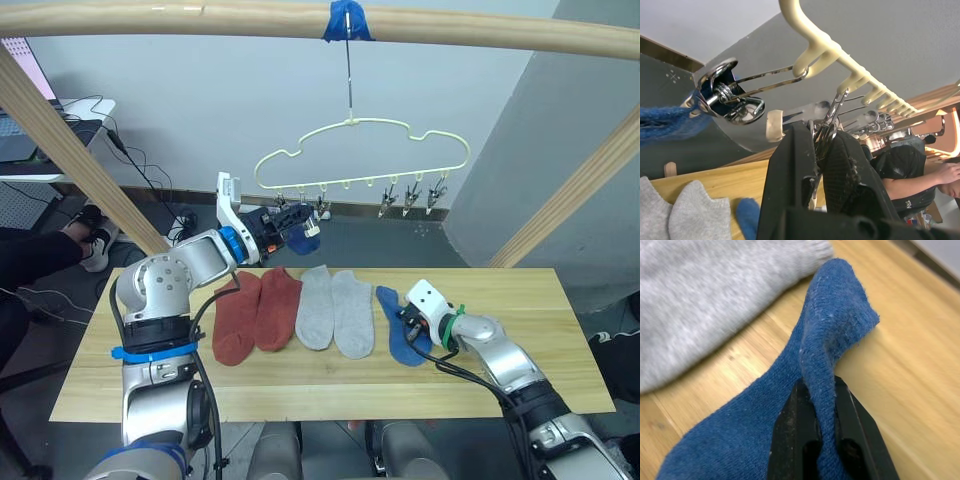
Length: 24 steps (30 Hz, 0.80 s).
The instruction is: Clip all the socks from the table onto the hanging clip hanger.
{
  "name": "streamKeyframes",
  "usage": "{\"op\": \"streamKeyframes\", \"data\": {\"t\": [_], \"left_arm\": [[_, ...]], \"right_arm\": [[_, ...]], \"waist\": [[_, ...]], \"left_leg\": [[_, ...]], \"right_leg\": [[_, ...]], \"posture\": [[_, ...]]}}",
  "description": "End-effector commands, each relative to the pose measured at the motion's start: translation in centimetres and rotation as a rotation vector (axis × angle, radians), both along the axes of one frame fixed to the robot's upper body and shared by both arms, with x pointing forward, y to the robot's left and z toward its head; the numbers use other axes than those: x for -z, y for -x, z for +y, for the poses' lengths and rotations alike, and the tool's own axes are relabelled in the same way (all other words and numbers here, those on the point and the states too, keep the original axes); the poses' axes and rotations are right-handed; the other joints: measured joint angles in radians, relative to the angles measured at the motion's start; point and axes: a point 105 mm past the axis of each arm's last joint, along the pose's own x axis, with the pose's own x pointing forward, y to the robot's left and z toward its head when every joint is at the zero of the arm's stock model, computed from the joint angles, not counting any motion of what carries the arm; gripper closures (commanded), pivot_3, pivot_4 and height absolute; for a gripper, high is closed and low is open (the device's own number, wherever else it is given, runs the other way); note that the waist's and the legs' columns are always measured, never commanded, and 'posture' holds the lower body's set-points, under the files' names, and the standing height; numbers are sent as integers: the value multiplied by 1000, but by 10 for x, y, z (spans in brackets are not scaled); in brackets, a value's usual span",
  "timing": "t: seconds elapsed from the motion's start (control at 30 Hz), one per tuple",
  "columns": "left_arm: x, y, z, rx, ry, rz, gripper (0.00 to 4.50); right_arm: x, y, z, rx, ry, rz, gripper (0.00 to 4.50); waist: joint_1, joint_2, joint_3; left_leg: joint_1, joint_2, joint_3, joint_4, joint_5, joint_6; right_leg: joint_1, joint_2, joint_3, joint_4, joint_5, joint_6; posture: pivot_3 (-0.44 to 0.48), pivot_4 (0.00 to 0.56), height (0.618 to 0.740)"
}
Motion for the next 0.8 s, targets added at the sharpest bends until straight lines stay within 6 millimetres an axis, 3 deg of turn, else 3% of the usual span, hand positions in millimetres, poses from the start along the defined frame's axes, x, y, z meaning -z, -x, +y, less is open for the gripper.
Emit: {"op": "streamKeyframes", "data": {"t": [0.03,0.2,0.33,0.8], "left_arm": [[5,4,1,1,-4,31,4235],[0,3,-2,9,45,42,4235],[-3,4,-6,25,72,47,4235],[1,7,-13,58,65,62,4235]], "right_arm": [[-51,4,19,-91,-91,-128,4486],[-95,26,59,-182,-269,-134,4486],[-107,27,78,-194,-292,-148,4486],[-133,16,93,-162,-355,-189,4486]], "waist": [[-1,0,0],[0,0,0],[3,0,0],[1,0,0]], "left_leg": [[0,0,0,0,0,0],[0,0,-1,0,0,-1],[0,0,0,0,1,-1],[-1,0,0,0,0,0]], "right_leg": [[0,0,0,0,0,0],[0,0,0,0,0,0],[0,0,0,0,0,0],[-1,0,0,0,0,0]], "posture": [[-26,177,740],[-34,173,740],[-37,171,740],[-57,181,740]]}}
